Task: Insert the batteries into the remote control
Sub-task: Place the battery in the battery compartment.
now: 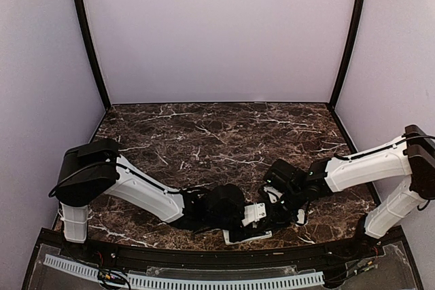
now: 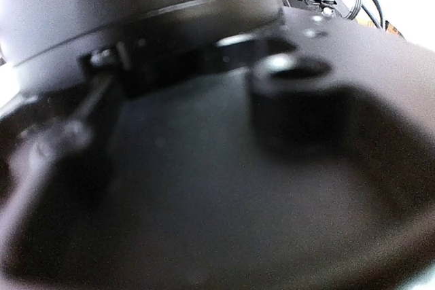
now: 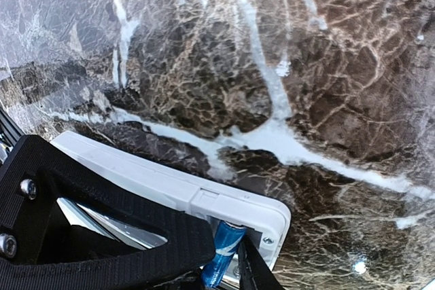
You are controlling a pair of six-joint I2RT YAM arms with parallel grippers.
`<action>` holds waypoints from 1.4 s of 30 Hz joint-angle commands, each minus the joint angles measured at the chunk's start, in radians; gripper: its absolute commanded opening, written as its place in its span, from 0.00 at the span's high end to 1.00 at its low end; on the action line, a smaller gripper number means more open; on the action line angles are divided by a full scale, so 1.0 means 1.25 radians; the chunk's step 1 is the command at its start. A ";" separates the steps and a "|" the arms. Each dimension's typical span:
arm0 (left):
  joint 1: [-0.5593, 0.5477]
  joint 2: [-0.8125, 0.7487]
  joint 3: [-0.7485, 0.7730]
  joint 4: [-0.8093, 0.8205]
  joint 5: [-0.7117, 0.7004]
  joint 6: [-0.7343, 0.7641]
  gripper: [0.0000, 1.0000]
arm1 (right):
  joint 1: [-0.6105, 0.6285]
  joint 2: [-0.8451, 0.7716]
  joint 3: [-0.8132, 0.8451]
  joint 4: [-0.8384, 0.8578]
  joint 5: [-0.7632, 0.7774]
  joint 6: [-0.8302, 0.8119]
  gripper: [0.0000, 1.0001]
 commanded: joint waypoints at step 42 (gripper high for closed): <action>0.031 -0.128 -0.091 -0.227 0.006 -0.051 0.18 | 0.025 0.050 0.029 -0.016 0.188 0.027 0.84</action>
